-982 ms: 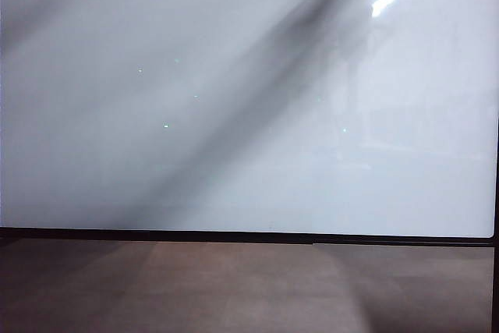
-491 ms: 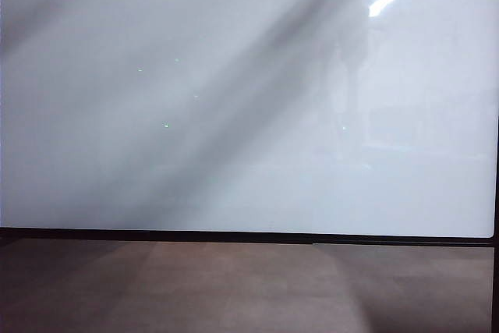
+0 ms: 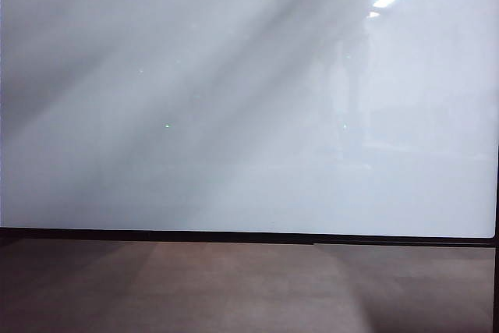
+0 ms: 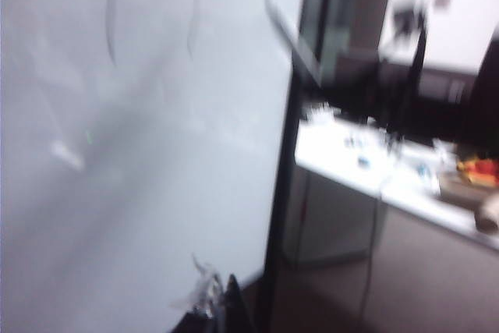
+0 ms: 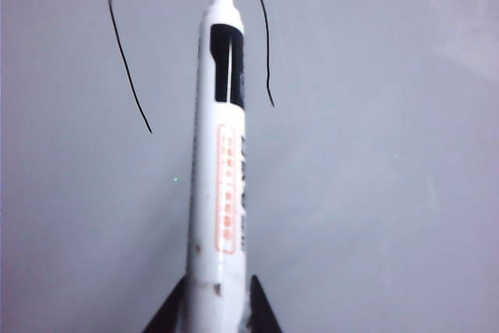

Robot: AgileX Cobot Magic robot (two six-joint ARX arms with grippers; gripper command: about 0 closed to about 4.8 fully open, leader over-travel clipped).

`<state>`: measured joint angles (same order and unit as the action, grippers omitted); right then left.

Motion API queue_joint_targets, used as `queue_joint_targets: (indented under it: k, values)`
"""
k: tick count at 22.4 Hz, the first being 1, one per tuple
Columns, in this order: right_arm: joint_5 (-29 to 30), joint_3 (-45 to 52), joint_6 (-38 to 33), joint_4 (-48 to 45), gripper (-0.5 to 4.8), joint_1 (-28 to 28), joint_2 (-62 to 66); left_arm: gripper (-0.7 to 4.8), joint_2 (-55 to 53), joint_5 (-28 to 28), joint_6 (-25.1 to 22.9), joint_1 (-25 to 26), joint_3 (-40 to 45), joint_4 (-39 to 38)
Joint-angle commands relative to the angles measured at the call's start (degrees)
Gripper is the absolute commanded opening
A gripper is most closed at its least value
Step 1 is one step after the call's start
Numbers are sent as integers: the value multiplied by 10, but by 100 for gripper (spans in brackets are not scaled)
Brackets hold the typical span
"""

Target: Reach to the right to find the marker pen, pick it up, and write the number 17 on the whiteboard.

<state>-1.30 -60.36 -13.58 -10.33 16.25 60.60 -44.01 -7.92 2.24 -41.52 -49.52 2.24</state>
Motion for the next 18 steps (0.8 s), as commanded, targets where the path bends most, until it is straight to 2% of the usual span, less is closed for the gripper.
queue_joint_targets:
  k: [1, 4, 6, 8, 13, 15, 18]
  values:
    - [-1, -2, 33, 43, -2, 0, -38, -5, 28, 25, -1, 0, 61, 23]
    - [0, -2, 42, 80, -2, 0, -70, -5, 59, 36, -1, 5, 108, 33]
    - [0, -2, 42, 96, -2, 0, -87, -5, 95, 0, -1, 44, 147, 45]
    - [3, -2, 43, 107, -2, 0, -100, -5, 153, 1, -1, 100, 193, 42]
    - [41, -2, 42, 114, -2, 0, -106, -5, 308, -1, -1, 277, 288, 17]
    - [43, -2, 39, 114, -2, 0, -106, -5, 358, -13, -1, 334, 326, -15]
    - [54, -2, 38, 114, -2, 0, -106, -5, 422, -13, -1, 398, 389, -17]
